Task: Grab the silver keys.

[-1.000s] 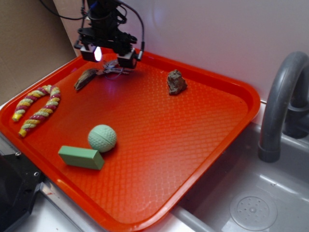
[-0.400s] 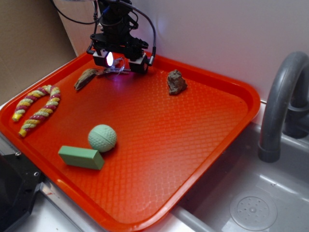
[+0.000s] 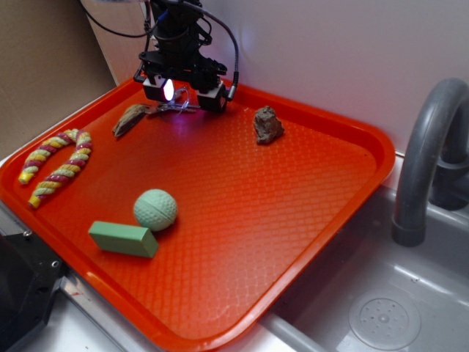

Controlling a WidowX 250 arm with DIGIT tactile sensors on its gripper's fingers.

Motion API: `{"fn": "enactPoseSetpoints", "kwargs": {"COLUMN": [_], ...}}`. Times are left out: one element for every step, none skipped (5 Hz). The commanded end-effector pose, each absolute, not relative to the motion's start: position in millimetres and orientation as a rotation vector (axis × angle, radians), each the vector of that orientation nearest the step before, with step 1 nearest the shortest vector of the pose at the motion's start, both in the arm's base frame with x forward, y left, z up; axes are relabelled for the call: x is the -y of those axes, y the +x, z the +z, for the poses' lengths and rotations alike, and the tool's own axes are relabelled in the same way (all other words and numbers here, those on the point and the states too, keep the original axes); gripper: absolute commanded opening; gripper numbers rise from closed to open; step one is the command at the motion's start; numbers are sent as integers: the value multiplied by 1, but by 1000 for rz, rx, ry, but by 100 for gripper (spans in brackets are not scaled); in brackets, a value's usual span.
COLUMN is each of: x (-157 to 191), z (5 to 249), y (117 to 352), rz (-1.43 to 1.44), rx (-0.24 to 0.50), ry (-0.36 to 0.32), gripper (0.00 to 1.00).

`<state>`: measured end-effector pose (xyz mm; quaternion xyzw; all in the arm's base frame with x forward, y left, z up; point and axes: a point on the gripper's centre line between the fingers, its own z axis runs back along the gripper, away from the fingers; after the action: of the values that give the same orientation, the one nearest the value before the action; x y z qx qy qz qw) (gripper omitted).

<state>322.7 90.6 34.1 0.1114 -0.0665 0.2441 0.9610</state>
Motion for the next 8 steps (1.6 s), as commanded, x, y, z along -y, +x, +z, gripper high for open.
{"fn": "enactPoseSetpoints", "kwargs": {"x": [-111, -120, -125, -125, -123, -121, -116, -105], "z": [37, 32, 31, 29, 31, 38, 63, 110], "y": [297, 289, 287, 288, 290, 292, 290, 279], "rz": [491, 513, 524, 491, 443, 391, 327, 252], "rx": [85, 56, 48, 37, 31, 44, 94, 234], "ry": [239, 224, 223, 222, 222, 239, 245, 70], "gripper": [0, 0, 0, 0, 0, 0, 0, 0]}}
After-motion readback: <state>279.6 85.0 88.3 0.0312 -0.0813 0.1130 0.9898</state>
